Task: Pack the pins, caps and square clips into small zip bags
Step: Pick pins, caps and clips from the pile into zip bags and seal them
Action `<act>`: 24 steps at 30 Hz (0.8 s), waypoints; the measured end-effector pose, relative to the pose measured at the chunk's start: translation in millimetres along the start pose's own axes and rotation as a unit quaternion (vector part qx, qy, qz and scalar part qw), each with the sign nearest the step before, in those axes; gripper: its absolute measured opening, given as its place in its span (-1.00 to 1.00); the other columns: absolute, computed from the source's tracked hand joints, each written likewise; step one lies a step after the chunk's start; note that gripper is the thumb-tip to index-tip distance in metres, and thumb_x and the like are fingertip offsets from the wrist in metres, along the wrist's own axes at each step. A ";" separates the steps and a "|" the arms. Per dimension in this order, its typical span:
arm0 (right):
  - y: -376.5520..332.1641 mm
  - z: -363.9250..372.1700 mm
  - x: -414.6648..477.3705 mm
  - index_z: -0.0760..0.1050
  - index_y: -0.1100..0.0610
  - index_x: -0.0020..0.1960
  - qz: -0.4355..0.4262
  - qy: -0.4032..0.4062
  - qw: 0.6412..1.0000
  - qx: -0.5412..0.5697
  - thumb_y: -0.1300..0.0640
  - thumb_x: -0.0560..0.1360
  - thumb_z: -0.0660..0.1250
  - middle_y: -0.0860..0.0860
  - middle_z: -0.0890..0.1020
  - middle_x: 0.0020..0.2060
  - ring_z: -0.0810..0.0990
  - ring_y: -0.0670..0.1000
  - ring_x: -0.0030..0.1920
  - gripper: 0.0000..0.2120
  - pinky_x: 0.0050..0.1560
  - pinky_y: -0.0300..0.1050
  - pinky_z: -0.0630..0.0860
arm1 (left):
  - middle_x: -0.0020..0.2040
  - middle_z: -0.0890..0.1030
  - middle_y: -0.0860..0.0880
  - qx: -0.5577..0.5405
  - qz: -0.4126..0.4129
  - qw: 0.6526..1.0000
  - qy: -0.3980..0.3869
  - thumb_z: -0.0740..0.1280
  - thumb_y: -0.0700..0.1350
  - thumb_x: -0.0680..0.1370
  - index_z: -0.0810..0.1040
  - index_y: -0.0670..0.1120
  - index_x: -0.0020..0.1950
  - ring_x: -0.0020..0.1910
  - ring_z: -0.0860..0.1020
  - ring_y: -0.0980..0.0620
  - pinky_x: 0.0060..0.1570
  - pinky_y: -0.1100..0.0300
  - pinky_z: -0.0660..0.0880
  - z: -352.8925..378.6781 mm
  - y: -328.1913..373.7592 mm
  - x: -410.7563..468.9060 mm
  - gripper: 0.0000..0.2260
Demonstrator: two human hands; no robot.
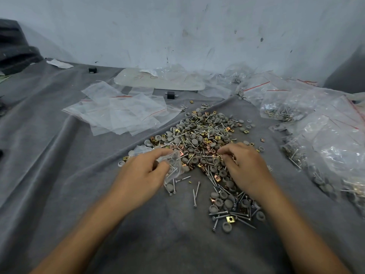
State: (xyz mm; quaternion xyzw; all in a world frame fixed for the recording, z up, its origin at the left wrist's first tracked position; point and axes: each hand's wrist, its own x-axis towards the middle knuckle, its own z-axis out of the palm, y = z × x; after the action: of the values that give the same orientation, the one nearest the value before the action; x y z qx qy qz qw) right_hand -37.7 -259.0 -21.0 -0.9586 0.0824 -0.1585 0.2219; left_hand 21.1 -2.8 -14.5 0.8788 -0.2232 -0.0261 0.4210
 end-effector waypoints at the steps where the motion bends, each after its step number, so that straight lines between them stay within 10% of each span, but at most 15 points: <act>1: 1.5 0.4 1.0 0.60 -0.01 0.19 0.002 -0.003 1.000 -0.001 0.10 0.65 0.25 -0.10 0.60 0.11 0.49 -0.01 0.19 -0.81 0.20 0.00 0.46 | -0.41 0.60 0.05 0.004 0.000 1.000 0.000 0.16 0.08 0.54 0.59 0.26 0.28 -0.35 0.58 0.01 -0.18 -0.07 0.58 0.3 -0.1 -0.2 -0.64; 18: -34.1 38.0 9.4 0.60 -0.01 0.22 -0.036 0.006 0.996 -0.078 -0.30 0.55 0.21 -0.05 0.59 0.05 0.48 0.00 0.11 -0.54 0.15 -0.05 0.44 | -0.43 0.60 0.07 0.001 0.003 1.000 0.000 0.16 0.08 0.52 0.57 0.41 0.09 -0.39 0.57 0.04 -0.21 -0.07 0.59 5.3 -0.1 0.5 -0.71; 24: -34.6 33.4 6.4 0.55 0.00 0.28 -0.056 -0.040 0.995 -0.075 -0.05 0.63 0.28 -0.02 0.53 0.11 0.46 0.04 0.18 -0.73 0.18 -0.05 0.42 | -0.43 0.59 0.08 -0.003 0.003 1.000 0.002 0.17 0.09 0.53 0.60 0.34 0.16 -0.39 0.56 0.03 -0.20 -0.11 0.59 4.0 -0.9 -0.4 -0.69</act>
State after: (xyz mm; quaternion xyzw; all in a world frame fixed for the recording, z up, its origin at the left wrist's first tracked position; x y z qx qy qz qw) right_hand -17.3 -216.4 -32.2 -0.9812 0.0310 -0.1254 0.1434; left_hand 20.2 -5.1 -17.8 0.8771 -0.2245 -0.0240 0.4240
